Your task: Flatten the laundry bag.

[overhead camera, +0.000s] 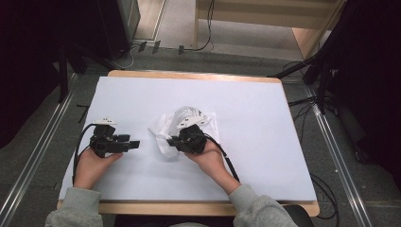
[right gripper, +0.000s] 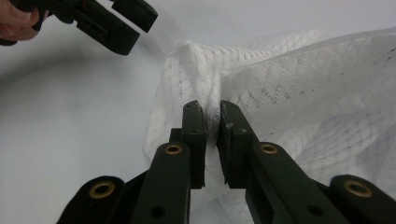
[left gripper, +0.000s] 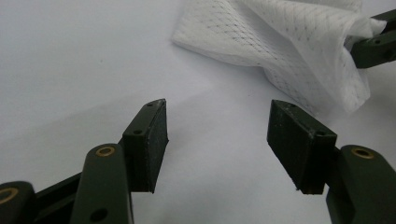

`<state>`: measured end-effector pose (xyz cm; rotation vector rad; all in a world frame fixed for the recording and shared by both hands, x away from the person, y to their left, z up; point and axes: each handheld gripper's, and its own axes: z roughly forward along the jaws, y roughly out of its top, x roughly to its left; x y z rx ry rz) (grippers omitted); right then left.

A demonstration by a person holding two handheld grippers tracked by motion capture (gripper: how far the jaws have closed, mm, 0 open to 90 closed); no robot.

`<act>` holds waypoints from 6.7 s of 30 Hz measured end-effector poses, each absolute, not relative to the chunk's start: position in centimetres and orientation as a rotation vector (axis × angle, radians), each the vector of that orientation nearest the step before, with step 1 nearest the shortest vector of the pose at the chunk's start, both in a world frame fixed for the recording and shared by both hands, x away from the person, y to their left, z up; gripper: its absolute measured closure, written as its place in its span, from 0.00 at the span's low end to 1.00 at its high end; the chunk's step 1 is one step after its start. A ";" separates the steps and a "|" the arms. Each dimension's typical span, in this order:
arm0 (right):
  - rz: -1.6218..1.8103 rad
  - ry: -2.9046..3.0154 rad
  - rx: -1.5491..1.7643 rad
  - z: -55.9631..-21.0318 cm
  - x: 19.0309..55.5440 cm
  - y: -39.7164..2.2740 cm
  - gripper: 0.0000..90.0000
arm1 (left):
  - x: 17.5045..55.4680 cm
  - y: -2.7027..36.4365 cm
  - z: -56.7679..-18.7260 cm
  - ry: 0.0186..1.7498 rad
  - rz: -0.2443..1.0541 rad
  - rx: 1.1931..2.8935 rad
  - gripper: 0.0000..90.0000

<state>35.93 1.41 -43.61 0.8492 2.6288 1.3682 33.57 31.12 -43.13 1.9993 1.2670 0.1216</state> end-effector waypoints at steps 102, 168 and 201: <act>1.273 2.514 1.155 -42.9 23.0 -15.4 0.82 | 43.4 25.5 -44.2 1.192 0.082 2.064 0.82; 1.241 2.501 1.252 -43.3 33.3 -13.2 0.96 | 47.1 30.8 -43.9 1.335 0.080 1.961 1.00; 1.290 2.478 1.218 -42.0 34.9 -14.6 0.98 | 39.9 31.4 -39.5 1.263 0.147 1.931 0.58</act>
